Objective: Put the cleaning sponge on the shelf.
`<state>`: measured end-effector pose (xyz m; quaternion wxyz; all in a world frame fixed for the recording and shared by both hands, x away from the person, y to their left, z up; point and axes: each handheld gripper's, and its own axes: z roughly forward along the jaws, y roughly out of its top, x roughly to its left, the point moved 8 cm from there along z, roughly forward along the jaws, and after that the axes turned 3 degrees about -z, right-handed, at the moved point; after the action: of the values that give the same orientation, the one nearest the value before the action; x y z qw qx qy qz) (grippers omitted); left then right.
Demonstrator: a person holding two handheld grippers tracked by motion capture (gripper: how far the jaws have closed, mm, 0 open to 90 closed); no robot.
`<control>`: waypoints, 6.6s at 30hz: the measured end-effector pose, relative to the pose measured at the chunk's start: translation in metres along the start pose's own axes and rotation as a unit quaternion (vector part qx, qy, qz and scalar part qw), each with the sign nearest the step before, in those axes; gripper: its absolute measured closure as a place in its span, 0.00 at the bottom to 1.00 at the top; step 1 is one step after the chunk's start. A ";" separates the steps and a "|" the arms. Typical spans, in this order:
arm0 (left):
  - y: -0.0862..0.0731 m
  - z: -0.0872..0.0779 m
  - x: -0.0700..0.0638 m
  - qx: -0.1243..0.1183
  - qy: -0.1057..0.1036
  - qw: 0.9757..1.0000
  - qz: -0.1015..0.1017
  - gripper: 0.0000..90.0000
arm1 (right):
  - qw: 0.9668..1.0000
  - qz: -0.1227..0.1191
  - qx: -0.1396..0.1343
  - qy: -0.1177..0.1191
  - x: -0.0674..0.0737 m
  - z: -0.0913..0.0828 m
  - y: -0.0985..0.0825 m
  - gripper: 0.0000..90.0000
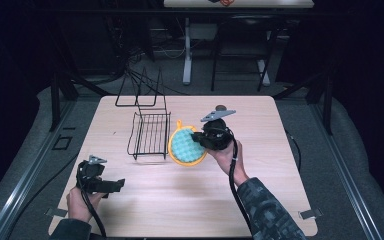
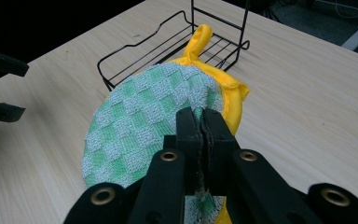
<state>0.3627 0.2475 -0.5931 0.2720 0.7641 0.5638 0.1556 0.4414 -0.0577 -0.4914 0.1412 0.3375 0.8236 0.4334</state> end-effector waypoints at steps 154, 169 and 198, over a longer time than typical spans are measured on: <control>0.005 0.002 -0.009 -0.003 -0.018 1.000 0.019 0.00 | 0.998 0.033 0.034 -0.048 -0.024 -0.059 -0.051 0.01; 0.004 0.003 -0.010 -0.001 -0.018 1.000 0.020 0.00 | 0.990 0.087 0.061 -0.091 -0.052 -0.109 -0.124 0.00; 0.004 0.007 -0.012 0.009 -0.019 0.999 0.027 0.00 | 0.973 0.142 0.121 -0.135 -0.087 -0.123 -0.224 0.00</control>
<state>0.3653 0.2340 -0.5956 0.2716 0.7845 0.5388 0.1434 0.3429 -0.2815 -0.6064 0.1464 0.5213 0.7865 0.2968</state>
